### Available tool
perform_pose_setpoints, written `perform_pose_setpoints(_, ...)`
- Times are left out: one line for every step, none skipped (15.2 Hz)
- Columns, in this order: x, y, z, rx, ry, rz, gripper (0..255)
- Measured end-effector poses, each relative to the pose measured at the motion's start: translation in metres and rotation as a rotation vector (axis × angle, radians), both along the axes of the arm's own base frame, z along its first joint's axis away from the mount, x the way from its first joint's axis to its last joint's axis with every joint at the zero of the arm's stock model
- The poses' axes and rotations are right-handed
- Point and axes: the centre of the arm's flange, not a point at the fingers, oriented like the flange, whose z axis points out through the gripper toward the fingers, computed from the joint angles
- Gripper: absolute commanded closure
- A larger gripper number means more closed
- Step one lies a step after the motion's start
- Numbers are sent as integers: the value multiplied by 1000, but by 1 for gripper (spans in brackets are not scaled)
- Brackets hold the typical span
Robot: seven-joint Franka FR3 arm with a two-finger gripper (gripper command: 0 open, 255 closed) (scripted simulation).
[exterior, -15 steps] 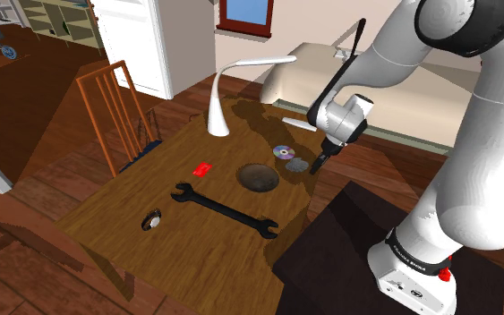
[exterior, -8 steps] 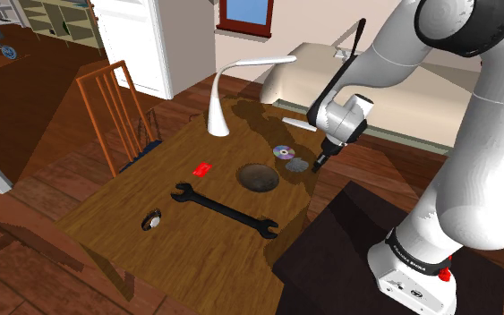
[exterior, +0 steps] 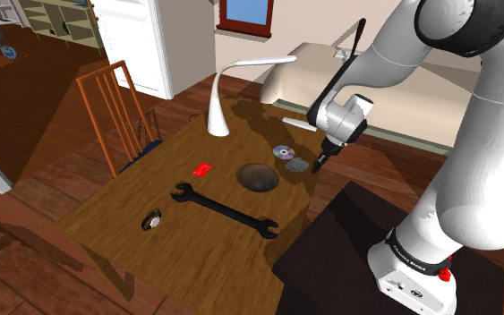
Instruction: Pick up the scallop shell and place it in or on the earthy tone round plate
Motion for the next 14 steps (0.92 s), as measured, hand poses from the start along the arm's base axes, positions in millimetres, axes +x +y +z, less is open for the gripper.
perform_pose_setpoints(7, 4, 0, -16, 9, -14, 0)
perform_pose_setpoints(16, 9, 0, -37, 25, -63, 0)
perform_pose_setpoints(30, 15, 2, -61, 43, -122, 0)
perform_pose_setpoints(45, 20, 3, -86, 64, -194, 0)
perform_pose_setpoints(62, 24, 5, -111, 84, -268, 0)
perform_pose_setpoints(77, 30, 1, -136, 105, -349, 0)
perform_pose_setpoints(93, 33, -1, -164, 125, -423, 0)
perform_pose_setpoints(111, 33, 1, -193, 144, -499, 0)
perform_pose_setpoints(130, 31, 0, -221, 164, -578, 0)
perform_pose_setpoints(145, 31, -3, -247, 182, -647, 0)
perform_pose_setpoints(153, 30, -5, -262, 191, -687, 0)
perform_pose_setpoints(158, 29, -8, -271, 195, -707, 0)
perform_pose_setpoints(159, 28, -12, -275, 197, -718, 0)
perform_pose_setpoints(160, 27, -17, -278, 198, -723, 0)
